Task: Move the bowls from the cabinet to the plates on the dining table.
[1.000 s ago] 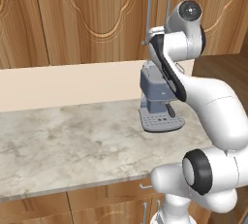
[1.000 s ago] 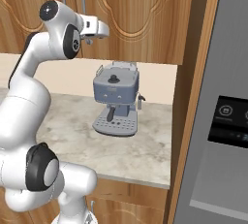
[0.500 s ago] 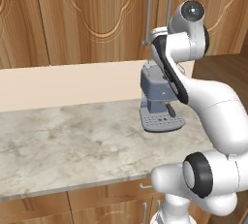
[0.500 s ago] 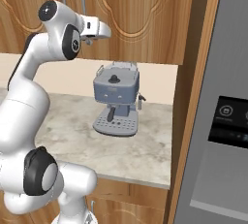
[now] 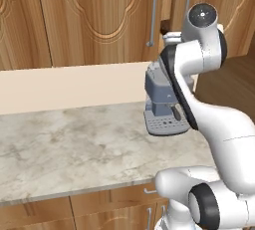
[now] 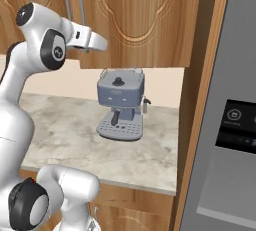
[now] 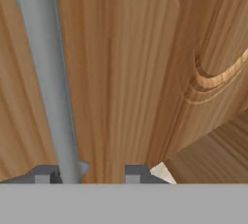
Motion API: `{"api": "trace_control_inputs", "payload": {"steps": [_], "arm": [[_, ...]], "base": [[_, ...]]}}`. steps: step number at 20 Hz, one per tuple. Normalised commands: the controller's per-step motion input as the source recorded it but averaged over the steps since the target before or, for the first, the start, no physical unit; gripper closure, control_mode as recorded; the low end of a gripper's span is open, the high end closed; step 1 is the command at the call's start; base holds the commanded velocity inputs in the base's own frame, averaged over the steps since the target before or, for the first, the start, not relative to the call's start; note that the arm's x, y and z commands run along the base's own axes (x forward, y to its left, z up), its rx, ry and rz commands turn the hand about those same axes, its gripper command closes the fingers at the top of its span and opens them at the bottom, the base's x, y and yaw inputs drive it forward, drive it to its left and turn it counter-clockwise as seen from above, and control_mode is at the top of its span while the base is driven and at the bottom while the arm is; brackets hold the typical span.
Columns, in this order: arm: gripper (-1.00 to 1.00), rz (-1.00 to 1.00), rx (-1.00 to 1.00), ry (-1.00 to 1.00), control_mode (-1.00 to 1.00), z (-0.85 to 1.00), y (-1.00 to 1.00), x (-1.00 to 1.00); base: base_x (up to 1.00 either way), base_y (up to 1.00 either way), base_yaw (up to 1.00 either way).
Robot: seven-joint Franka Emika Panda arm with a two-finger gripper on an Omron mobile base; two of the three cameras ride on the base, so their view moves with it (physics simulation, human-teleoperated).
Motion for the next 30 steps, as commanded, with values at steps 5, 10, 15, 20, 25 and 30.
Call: {"api": "trace_control_inputs", "payload": {"steps": [5, 10, 15, 20, 25, 30], "arm": [[1.00, -0.19, 0.08, 0.05, -1.00, 0.00, -0.84, -1.00], [-1.00, -0.14, 0.05, 0.11, -1.00, 0.00, -0.80, -1.00], [-1.00, -0.03, -0.04, 0.07, -1.00, 0.05, 0.13, -1.00], [-1.00, 0.11, -0.41, 0.06, -1.00, 0.02, 1.00, -0.69], [-1.00, 0.05, -0.50, 0.24, -1.00, -0.52, 1.00, 0.67], [-1.00, 0.04, -0.40, 0.11, -1.00, -0.59, 0.49, 1.00]], "base": [[0.00, 0.00, 0.00], [0.00, 0.00, 0.00], [0.00, 0.00, 0.00], [0.00, 0.00, 0.00], [0.00, 0.00, 0.00], [0.00, 0.00, 0.00]]}}
